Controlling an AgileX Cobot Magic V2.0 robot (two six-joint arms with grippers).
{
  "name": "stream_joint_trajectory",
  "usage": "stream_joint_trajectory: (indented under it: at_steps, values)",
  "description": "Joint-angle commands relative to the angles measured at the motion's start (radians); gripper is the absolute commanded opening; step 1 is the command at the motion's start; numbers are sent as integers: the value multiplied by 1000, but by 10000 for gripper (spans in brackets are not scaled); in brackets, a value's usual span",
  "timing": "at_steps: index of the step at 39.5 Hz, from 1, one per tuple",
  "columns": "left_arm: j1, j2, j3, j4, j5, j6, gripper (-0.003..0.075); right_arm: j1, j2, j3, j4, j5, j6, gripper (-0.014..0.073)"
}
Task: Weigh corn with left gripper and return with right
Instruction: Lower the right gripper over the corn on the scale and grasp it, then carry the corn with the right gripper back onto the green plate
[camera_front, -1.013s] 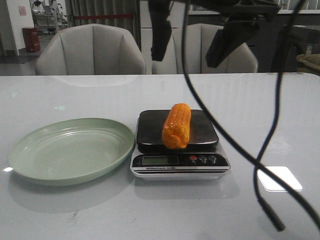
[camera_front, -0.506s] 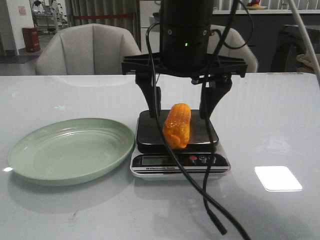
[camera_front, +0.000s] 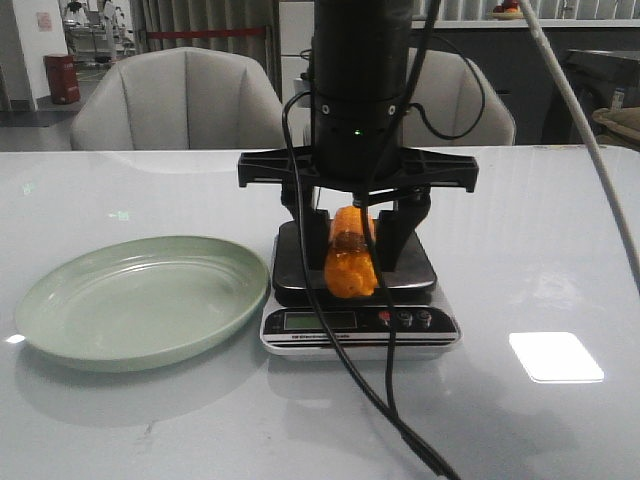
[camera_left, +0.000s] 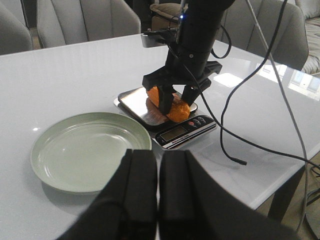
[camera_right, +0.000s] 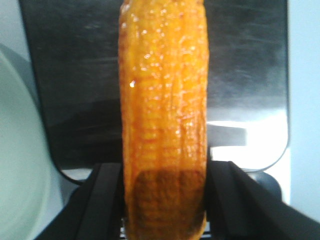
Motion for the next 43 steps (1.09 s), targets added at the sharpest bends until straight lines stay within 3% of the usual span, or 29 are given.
stream_joint_trajectory:
  at_steps: [1,22,25,31,35,43]
  values:
    - [0,-1,-25,-3,-84,-2,133,13,-55,-77,6,-24,5,238]
    - [0,-1,-24,-3,-84,-2,133,170,37,-141,168,-304,5,249]
    - [0,-1,-24,-3,-84,-2,133,181,59,-144,168,-329,5,296]
    - [0,-1,-24,-3,-84,-2,133,198,96,-171,168,-357,4,498]
    - [0,-1,-24,-3,-84,-2,133,202,112,-202,168,-355,4,586]
    - [0,-2,-24,-3,-84,-2,133,187,93,-255,136,-335,2,598]
